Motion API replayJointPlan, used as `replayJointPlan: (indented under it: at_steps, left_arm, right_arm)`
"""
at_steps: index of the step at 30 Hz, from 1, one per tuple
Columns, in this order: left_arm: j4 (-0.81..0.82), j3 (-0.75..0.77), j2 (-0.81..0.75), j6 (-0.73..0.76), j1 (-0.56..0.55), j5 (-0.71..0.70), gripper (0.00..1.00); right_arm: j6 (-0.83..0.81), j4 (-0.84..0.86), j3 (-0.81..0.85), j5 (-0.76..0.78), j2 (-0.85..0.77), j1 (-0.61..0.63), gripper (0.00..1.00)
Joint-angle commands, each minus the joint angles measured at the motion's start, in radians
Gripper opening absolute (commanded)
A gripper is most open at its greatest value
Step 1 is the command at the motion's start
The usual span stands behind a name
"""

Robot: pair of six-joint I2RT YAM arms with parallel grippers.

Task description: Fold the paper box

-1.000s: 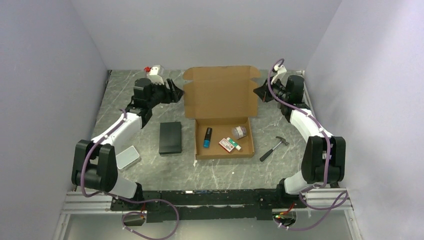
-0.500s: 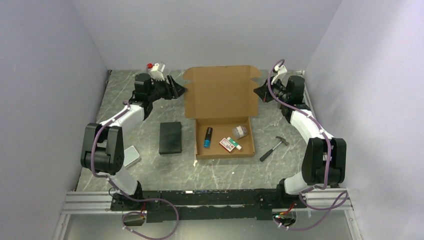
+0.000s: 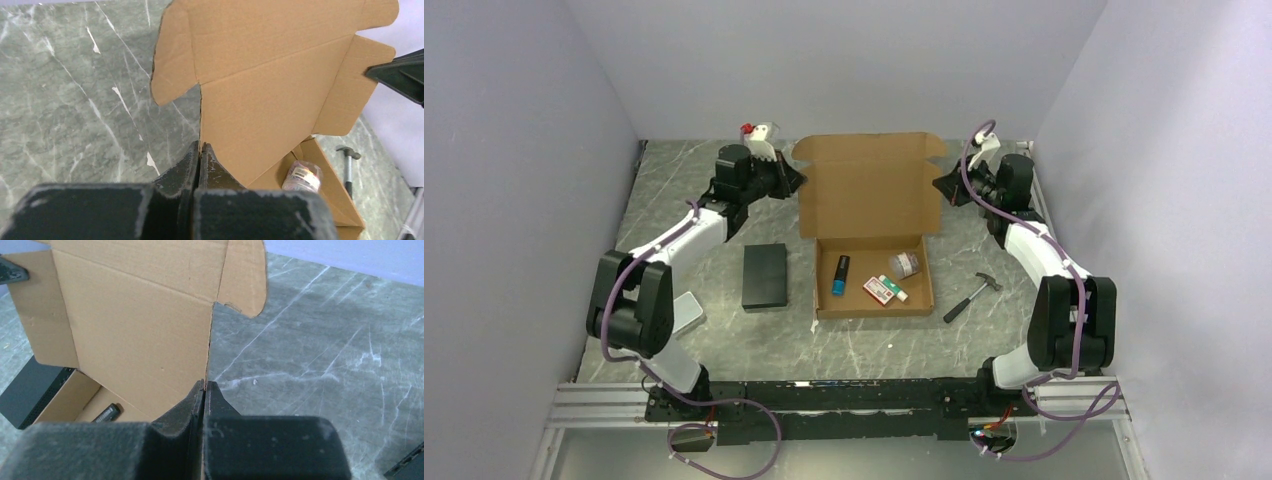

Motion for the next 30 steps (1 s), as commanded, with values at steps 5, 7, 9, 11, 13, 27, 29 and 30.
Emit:
replayJointPlan:
  at_steps: [5,7,9,11,13,27,29,30]
  left_arm:
    - [-0.024,-0.028,-0.133,0.088,-0.128,-0.311,0.0]
    - [-0.019,-0.04,-0.149,0.091,-0.16,-0.365,0.0]
    - [-0.02,-0.052,-0.158,0.089,-0.194,-0.41,0.0]
    - [-0.009,-0.077,-0.17,0.086,-0.228,-0.471,0.0]
    - [0.008,-0.103,-0.182,0.084,-0.263,-0.534,0.0]
    - [0.222,-0.071,-0.112,0.263,-0.323,-0.712,0.0]
    - [0.253,-0.046,-0.077,0.306,-0.323,-0.716,0.0]
    - [0.276,-0.038,-0.058,0.327,-0.323,-0.716,0.0]
  right_arm:
    - [0.063,0.129,-0.028,0.032,-0.083,0.012,0.0]
    - [0.069,0.139,-0.04,0.054,-0.096,0.025,0.0]
    - [0.064,0.145,-0.059,0.08,-0.117,0.059,0.0]
    - [0.059,0.161,-0.089,0.113,-0.144,0.088,0.0]
    - [0.053,0.185,-0.127,0.163,-0.188,0.112,0.0]
    - [0.019,0.425,-0.184,0.487,-0.183,0.221,0.0]
    - [-0.01,0.481,-0.179,0.537,-0.155,0.231,0.0]
    - [-0.02,0.507,-0.176,0.549,-0.142,0.233,0.0]
